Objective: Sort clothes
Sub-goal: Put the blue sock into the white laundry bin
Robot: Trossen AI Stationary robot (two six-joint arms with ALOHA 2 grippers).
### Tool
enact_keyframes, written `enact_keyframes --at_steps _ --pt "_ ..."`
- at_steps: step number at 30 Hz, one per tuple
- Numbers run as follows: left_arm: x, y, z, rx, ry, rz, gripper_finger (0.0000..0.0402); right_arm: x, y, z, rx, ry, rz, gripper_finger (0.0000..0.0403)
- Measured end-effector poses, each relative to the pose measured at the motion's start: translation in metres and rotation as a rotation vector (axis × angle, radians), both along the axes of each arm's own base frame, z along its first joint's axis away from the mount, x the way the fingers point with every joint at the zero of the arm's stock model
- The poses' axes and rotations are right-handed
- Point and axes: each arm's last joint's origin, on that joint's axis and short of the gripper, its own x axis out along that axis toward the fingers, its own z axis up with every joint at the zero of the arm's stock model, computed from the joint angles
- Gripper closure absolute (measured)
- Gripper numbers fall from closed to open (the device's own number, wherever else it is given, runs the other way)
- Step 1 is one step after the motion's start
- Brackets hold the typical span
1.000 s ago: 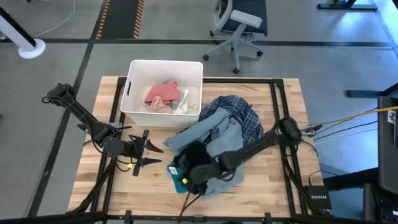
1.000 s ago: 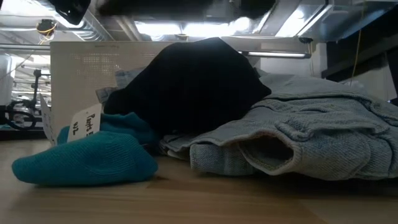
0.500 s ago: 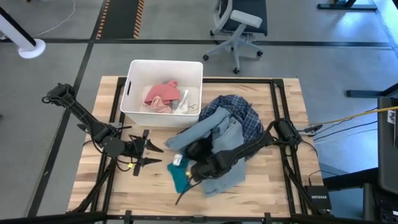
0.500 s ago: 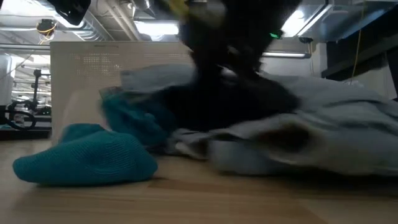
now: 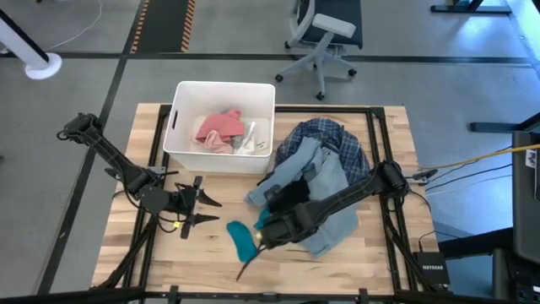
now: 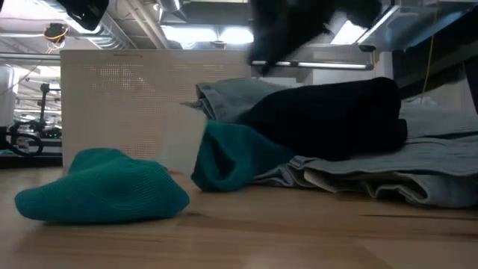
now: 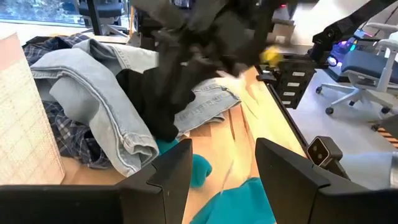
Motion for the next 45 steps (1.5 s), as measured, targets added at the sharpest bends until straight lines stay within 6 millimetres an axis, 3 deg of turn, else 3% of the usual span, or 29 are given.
enact_keyframes --at_steps 3,6,12,24,27,31,36,39,45 --pt "0.0 0.0 0.0 -0.002 0.001 0.001 0.0229 0.014 0.009 0.007 0.16 -0.092 0.08 0.0225" --pt "0.0 0.0 0.0 -0.003 0.003 0.001 0.0229 0.024 0.013 0.002 0.239 -0.128 0.169 0.0209" --pt "0.0 0.0 -0.001 -0.007 0.006 0.002 0.0229 0.018 0.003 -0.029 0.202 0.016 0.173 0.0198" --pt "0.0 0.0 0.0 0.004 0.003 0.0 0.0229 0.023 -0.023 -0.076 0.195 0.032 0.104 0.0198" --pt "0.0 0.0 -0.001 0.009 0.008 -0.001 0.0229 0.025 -0.021 -0.077 0.226 0.03 0.122 0.0212" --pt "-0.001 0.001 -0.003 0.024 0.025 -0.001 0.0229 0.024 -0.015 -0.077 0.234 0.03 0.155 0.0277" --pt "-0.001 0.001 -0.003 0.019 0.027 0.001 0.0229 0.027 -0.012 -0.061 0.212 0.034 0.163 0.0383" --pt "-0.001 0.001 -0.003 0.018 0.026 0.001 0.0229 0.03 -0.006 -0.036 0.191 0.022 0.169 0.0382" --pt "-0.001 0.001 -0.003 0.018 0.026 0.001 0.0229 0.031 0.006 0.041 0.091 -0.081 0.201 0.037"
